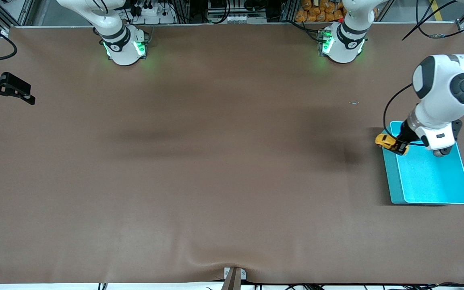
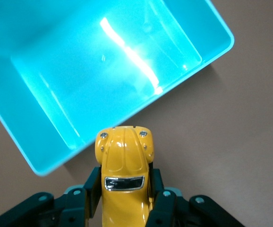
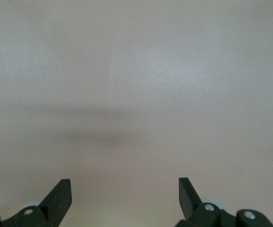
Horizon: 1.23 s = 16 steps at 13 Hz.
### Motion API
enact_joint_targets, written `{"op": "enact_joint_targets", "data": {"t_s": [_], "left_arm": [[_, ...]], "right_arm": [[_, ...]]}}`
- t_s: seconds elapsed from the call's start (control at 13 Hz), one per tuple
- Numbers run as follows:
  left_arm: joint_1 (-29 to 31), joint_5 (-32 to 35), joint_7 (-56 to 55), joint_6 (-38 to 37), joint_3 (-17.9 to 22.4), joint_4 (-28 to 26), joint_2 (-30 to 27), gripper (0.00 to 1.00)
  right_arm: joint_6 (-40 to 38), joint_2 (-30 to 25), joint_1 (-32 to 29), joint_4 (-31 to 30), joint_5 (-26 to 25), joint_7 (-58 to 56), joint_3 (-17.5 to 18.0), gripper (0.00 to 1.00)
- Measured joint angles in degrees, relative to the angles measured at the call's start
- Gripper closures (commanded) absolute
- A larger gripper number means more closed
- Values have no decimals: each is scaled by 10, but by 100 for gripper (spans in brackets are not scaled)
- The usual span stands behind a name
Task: Wind and store yellow beetle car
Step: 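Lift the car with the left gripper and carry it over the bin, then lower the car into the bin and open the left gripper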
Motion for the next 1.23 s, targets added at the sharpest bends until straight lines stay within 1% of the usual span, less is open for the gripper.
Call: {"op": "enact_joint_targets", "data": {"t_s": [0.39,0.62,0.77,0.93,1.0,1.23], "left_arm": [[57,0,221,-10,4,32,16,100],[93,0,355,-13,5,68,48,100],[110,0,437,-34,5,106,78,100],[113,3,490,-57,5,141,110,100],[113,11,506,-61,4,150,124,100],[111,41,543,-63,3,156,160,100]], "right_arm": [[0,0,0,0,0,0,0,0],[1,0,0,0,0,0,0,0],[1,0,0,0,0,0,0,0],[1,0,0,0,0,0,0,0],[1,0,0,-1,0,0,0,0],[1,0,0,-1,0,0,0,0]]}}
